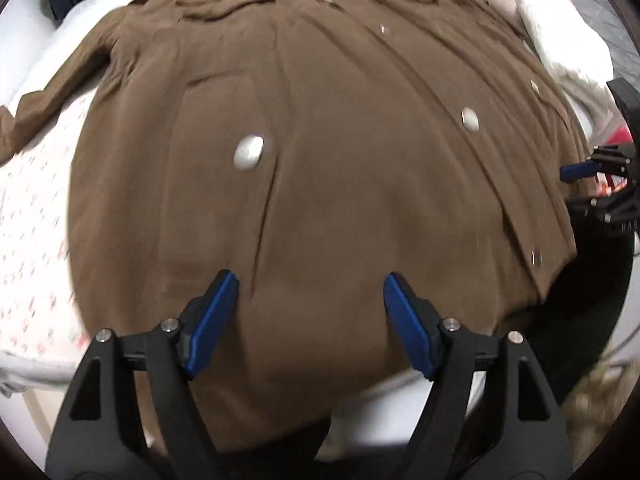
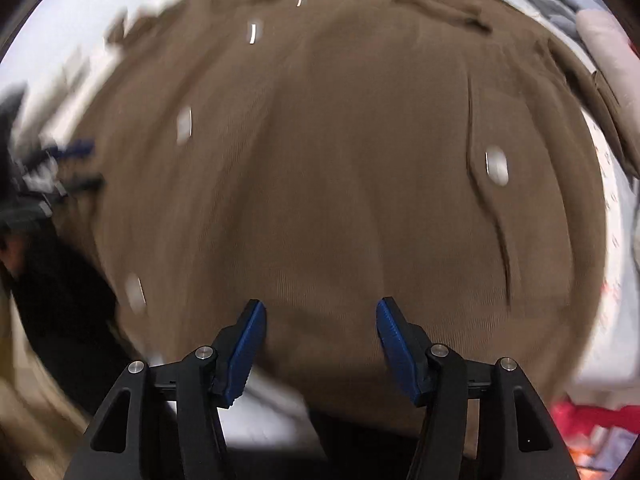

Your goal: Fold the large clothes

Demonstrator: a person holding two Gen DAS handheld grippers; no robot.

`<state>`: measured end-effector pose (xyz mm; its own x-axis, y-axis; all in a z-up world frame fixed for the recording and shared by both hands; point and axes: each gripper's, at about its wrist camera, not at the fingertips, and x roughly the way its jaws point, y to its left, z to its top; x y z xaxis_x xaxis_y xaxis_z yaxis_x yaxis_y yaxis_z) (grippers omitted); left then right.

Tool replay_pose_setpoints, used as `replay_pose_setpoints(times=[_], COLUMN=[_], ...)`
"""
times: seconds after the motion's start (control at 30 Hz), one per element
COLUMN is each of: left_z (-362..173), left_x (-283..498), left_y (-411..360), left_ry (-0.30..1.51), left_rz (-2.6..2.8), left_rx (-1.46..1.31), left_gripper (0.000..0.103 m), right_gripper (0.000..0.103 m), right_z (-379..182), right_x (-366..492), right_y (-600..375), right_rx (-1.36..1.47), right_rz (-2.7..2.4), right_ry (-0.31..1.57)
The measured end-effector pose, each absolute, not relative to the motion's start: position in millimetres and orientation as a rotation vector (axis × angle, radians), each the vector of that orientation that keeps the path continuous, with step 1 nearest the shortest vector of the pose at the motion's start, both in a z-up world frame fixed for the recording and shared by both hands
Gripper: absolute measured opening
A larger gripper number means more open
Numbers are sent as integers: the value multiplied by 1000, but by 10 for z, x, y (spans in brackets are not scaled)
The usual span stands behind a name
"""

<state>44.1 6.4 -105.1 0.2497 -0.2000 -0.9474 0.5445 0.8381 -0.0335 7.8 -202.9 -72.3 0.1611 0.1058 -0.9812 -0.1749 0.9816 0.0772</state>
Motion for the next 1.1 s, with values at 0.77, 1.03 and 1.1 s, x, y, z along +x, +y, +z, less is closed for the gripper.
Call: replay_pose_setpoints(times=[0.77, 1.03, 1.1], left_z=[-637, -875, -925], left_x=[3140, 3469, 3291], left_y=[2777, 3175, 3196], left_ry=[1002, 876, 870], left_rz=[250, 437, 580], left_rx=[-375, -403, -384], left_gripper=[87, 9, 6], right_gripper=[81, 81, 81], right_z=[-255, -460, -512], right_x=[1388, 1811, 1824], right_y=[-2087, -2056, -2050], right_rx=[225, 295, 295], right_rz=[186, 204, 208], right_ry=[1125, 1132, 1138])
